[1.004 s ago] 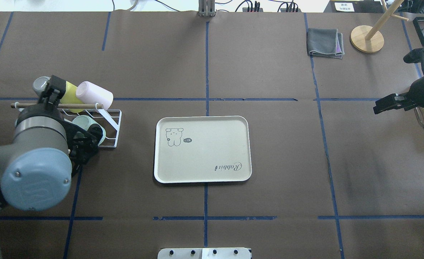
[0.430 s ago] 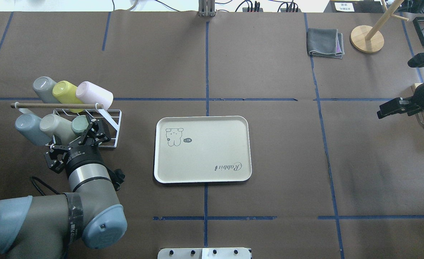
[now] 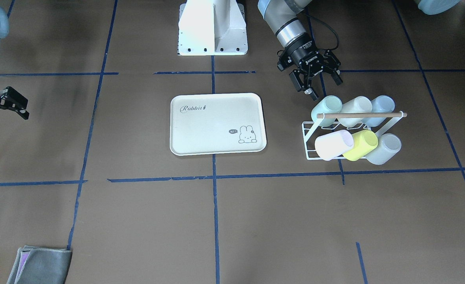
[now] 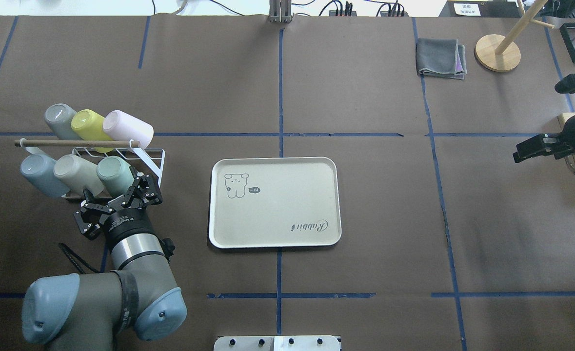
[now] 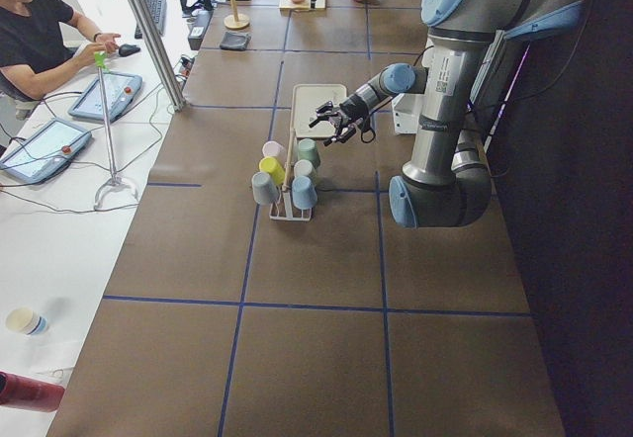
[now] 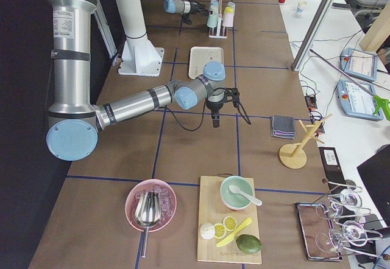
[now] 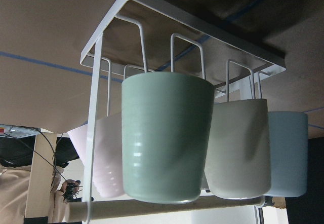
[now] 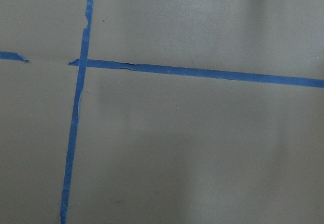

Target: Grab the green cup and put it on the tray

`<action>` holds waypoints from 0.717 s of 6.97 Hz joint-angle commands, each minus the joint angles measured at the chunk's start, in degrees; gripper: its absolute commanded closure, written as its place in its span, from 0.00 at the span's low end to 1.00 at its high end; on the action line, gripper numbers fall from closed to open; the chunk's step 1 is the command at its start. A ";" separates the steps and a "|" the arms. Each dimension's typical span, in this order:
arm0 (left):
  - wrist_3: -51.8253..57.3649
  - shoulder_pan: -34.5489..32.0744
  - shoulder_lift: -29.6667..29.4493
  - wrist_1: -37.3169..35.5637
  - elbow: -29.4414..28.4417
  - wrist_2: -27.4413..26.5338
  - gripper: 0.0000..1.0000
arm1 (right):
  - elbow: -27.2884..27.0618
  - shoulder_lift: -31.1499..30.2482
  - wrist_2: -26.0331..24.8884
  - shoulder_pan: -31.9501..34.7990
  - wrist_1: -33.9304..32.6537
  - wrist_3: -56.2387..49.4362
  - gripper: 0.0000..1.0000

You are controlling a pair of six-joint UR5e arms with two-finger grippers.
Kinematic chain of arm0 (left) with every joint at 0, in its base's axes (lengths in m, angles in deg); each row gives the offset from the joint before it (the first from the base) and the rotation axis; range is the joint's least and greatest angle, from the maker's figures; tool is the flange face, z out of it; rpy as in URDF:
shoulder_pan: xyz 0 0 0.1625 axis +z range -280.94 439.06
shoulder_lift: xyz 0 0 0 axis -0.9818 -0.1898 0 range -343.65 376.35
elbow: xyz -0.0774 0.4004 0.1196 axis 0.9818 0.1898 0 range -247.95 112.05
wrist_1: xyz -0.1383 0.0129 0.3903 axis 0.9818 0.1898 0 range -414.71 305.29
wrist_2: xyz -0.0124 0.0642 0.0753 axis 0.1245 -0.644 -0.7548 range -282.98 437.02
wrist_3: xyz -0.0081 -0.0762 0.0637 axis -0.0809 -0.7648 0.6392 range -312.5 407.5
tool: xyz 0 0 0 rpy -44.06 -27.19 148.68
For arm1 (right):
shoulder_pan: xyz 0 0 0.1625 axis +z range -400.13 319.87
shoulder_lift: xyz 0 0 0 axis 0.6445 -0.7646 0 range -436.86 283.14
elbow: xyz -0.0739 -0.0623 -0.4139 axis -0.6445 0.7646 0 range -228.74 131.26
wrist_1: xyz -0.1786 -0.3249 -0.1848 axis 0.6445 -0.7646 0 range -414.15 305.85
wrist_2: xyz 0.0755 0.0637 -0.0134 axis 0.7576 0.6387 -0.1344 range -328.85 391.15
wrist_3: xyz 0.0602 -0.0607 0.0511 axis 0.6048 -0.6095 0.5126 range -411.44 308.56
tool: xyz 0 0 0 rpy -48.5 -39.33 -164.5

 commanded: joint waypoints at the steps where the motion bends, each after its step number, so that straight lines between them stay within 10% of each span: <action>1: -1.64 0.10 -3.47 0.07 -6.56 -0.62 0.01 | 0.00 -0.06 0.01 0.23 0.06 0.10 0.00; 5: -3.31 -0.34 -3.48 0.16 -9.21 -0.80 0.03 | 0.00 -0.06 0.27 0.15 -0.02 0.18 0.00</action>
